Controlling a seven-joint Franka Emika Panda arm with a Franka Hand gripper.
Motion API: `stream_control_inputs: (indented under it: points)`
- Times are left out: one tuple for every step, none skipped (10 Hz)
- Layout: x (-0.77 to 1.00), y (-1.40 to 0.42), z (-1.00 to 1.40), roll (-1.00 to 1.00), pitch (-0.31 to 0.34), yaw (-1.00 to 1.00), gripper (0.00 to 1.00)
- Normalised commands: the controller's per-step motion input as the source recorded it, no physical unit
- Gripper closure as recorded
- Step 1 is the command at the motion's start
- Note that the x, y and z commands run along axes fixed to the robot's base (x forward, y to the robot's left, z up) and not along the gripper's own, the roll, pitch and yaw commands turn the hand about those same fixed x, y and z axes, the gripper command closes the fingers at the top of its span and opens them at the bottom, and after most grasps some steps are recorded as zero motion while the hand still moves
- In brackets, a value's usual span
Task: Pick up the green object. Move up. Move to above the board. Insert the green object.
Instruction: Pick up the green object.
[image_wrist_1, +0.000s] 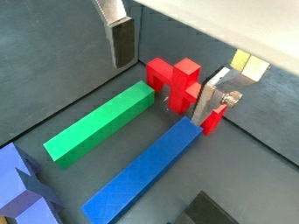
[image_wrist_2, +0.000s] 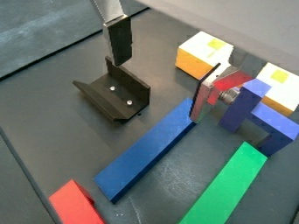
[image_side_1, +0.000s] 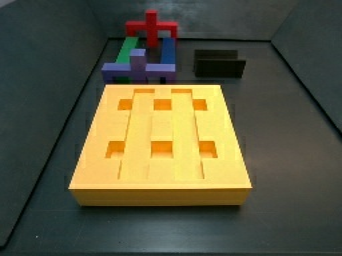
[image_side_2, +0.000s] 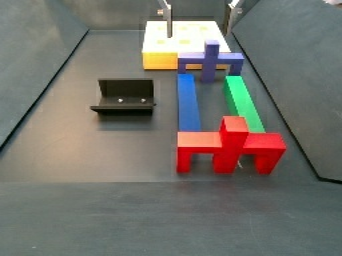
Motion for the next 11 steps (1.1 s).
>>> stream_control_inputs:
  points:
    - [0.02,-0.14,-0.05,0.00,0.000,0.00,0.00]
    - [-0.01,0.08,-0.19,-0.03,-0.003,-0.27,0.00]
    - [-0.61,0.03,-0.71,-0.17,-0.124,0.00,0.00]
    - [-1.00,0.00,-0.73,-0.07,-0.183,0.00,0.00]
    - [-1.00,0.00,-0.73,-0.07,-0.180,0.00,0.00]
    - [-1.00,-0.12,-0.73,-0.02,-0.193,0.00,0.00]
    - [-0.93,-0.28,-0.71,0.02,-0.224,0.00,0.00]
    - [-0.93,-0.25,-0.70,0.05,-0.234,0.00,0.00]
    - [-0.86,-0.18,-0.65,0.04,-0.273,0.01,0.00]
    - [-0.71,-0.04,-0.63,0.01,-0.316,0.01,0.00]
    - [-0.13,0.04,-0.54,0.03,-0.291,-0.06,0.00]
